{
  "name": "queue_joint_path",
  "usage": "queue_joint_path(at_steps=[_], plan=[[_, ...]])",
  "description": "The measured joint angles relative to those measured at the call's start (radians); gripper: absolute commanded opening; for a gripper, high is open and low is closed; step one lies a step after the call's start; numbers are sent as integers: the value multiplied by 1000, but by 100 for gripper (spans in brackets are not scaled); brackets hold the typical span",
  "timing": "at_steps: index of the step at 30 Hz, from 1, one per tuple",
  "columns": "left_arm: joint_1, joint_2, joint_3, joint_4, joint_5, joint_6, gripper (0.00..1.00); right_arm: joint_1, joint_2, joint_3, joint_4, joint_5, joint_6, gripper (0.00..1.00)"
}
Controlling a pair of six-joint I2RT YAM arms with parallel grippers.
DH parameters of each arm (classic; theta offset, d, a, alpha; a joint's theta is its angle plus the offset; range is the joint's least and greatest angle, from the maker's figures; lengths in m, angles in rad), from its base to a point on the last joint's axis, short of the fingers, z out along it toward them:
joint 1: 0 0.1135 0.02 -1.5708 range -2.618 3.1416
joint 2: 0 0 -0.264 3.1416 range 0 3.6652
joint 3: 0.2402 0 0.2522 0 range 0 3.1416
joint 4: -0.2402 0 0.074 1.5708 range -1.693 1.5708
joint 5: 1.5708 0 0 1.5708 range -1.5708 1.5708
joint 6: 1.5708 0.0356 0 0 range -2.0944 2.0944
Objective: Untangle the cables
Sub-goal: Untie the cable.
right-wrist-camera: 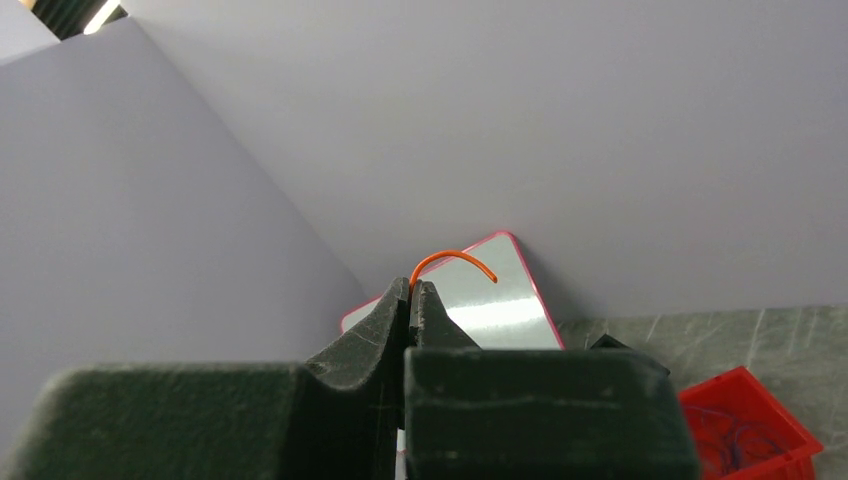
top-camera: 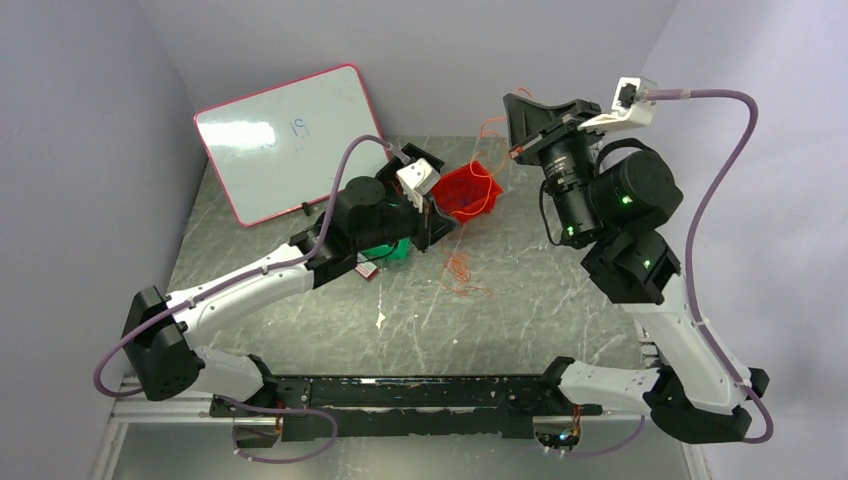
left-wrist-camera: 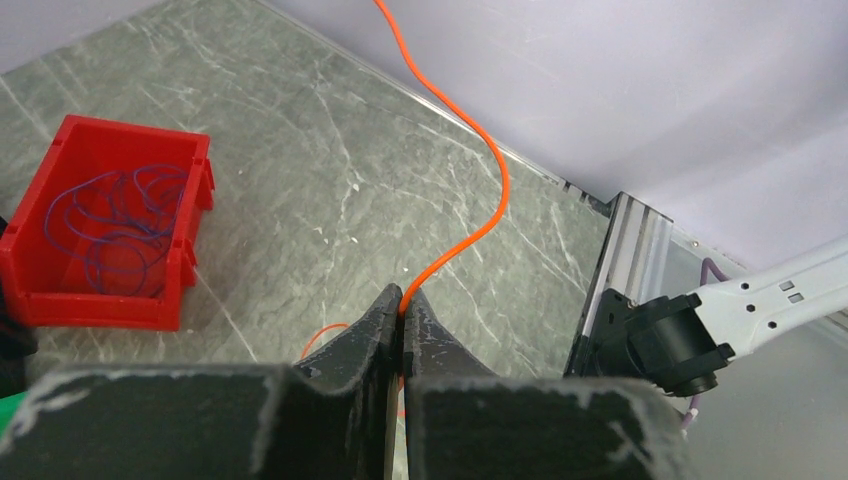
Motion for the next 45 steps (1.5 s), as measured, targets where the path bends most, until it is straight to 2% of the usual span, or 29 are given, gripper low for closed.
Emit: queue_joint_path(at_steps=[10, 31, 33, 38, 42, 45], plan=[[0, -9, 26, -71, -10, -8, 7, 0, -98, -51, 13, 21, -20, 0], [-3, -85, 61, -155, -68, -9, 7, 0, -83, -55, -31, -92, 6, 0], [-3, -85, 80, -179, -81, -5, 7, 0, -101, -96, -24, -92, 11, 9], [-3, -117, 113, -214, -119, 10, 7, 0, -206, -299, -64, -20, 34, 38], [-3, -158, 113, -227, -126, 12, 7, 0, -275, -416, -108, 19, 65, 50], [-3, -178, 113, -231, -126, 11, 7, 0, -310, -453, -163, 45, 99, 55]])
